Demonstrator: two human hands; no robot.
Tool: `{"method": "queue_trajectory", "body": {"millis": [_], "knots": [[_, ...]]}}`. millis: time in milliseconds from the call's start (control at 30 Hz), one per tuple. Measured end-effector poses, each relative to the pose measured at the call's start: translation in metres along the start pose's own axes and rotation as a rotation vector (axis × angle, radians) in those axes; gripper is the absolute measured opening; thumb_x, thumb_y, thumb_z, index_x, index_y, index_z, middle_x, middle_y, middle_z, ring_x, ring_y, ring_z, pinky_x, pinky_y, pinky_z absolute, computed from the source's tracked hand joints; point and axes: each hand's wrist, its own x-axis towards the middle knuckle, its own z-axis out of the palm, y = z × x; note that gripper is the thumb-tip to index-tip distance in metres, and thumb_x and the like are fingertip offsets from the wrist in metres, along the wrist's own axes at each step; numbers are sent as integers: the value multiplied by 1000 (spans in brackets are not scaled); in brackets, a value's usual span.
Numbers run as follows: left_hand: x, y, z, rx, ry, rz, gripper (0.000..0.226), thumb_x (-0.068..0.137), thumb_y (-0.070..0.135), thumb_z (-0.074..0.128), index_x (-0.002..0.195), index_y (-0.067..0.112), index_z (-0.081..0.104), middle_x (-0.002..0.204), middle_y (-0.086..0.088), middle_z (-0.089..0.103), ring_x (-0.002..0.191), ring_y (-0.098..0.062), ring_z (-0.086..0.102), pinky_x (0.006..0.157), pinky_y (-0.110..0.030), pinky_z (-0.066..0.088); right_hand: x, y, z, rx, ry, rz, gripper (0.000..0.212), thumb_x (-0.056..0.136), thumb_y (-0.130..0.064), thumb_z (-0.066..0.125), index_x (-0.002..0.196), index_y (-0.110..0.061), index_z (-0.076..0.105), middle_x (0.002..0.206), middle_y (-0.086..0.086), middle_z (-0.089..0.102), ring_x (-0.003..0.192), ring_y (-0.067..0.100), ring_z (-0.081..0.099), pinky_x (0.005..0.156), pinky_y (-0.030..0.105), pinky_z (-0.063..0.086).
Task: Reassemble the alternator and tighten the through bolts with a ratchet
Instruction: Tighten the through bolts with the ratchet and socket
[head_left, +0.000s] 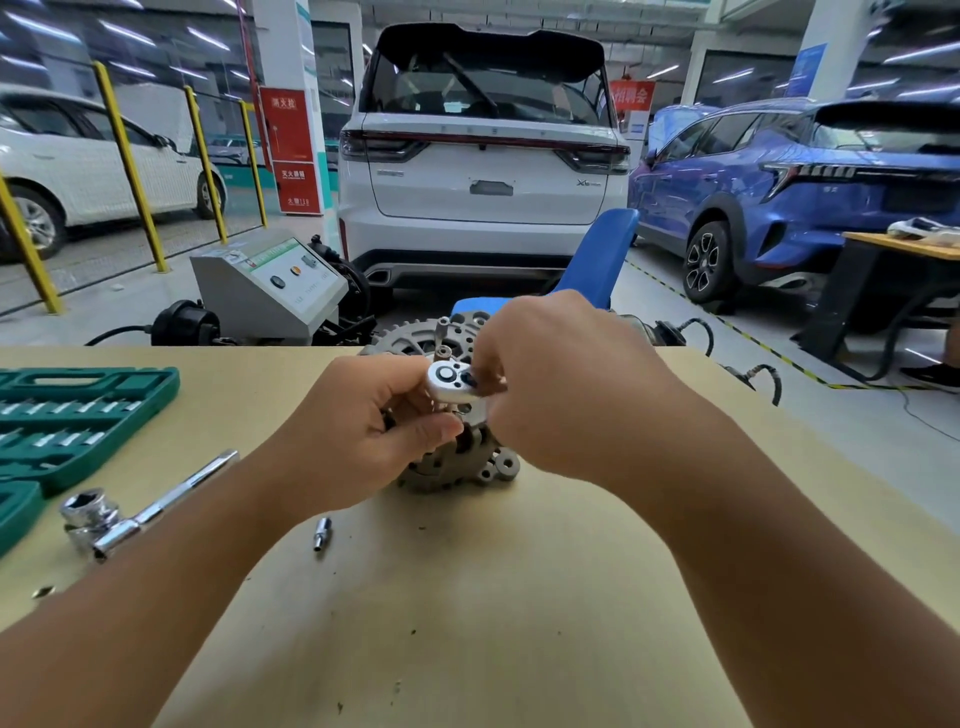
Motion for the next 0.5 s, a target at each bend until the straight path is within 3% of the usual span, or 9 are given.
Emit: {"method": "queue_trajectory", "body": {"millis": [67, 100, 200, 267, 333, 433, 500], "knots": [[1, 1, 4, -54, 19, -15, 17, 89, 24, 73, 103, 16, 77, 78, 11, 70, 64, -9, 65, 59, -17, 51, 1, 1, 0, 40, -12, 8, 5, 83, -24, 65, 81, -21, 63, 74, -2, 58, 61, 18, 54, 55, 29, 48], [1, 1, 6, -73, 29, -13, 11, 89, 21, 73, 99, 18, 76, 75, 13, 68, 62, -6, 62, 59, -17, 48, 0, 0, 1, 75, -70, 2, 15, 81, -28, 68, 72, -19, 60, 63, -6, 56, 52, 14, 49, 46, 24, 42], [1, -3, 8, -113, 43, -46, 6, 87, 16, 73, 92, 17, 76, 74, 6, 68, 63, -11, 60, 59, -31, 50, -1, -5, -1, 188, -158, 18, 30, 72, -35, 71, 56, -18, 50, 40, -10, 45, 36, 11, 36, 32, 16, 25], [0, -4, 5, -147, 17, -66, 13, 88, 21, 74, 101, 18, 77, 79, 0, 71, 65, -16, 65, 60, -33, 55, -1, -4, -1, 111, -131, 12, 15, 78, -30, 67, 70, -21, 59, 57, -10, 55, 50, 12, 47, 44, 22, 35], [0, -4, 3, -154, 4, -87, 20, 88, 28, 75, 104, 18, 75, 78, 0, 71, 64, -18, 68, 58, -34, 59, -2, -4, 1, -47, -57, 4, 4, 87, -21, 61, 86, -24, 58, 78, -4, 55, 65, 19, 50, 57, 29, 32], [1, -2, 7, -125, 61, -101, 34, 86, 44, 73, 95, 11, 71, 69, 1, 67, 56, -18, 66, 52, -39, 57, -2, -8, 2, -36, -97, -3, 28, 90, -23, 60, 72, -23, 39, 75, 0, 49, 58, 16, 47, 48, 29, 31], [1, -1, 8, -109, 93, -100, 34, 81, 48, 68, 89, 16, 70, 67, 1, 64, 56, -22, 62, 51, -41, 54, -2, -10, -2, 64, -224, -13, 25, 87, -29, 65, 72, -22, 46, 72, -1, 55, 54, 14, 53, 41, 25, 38]]}}
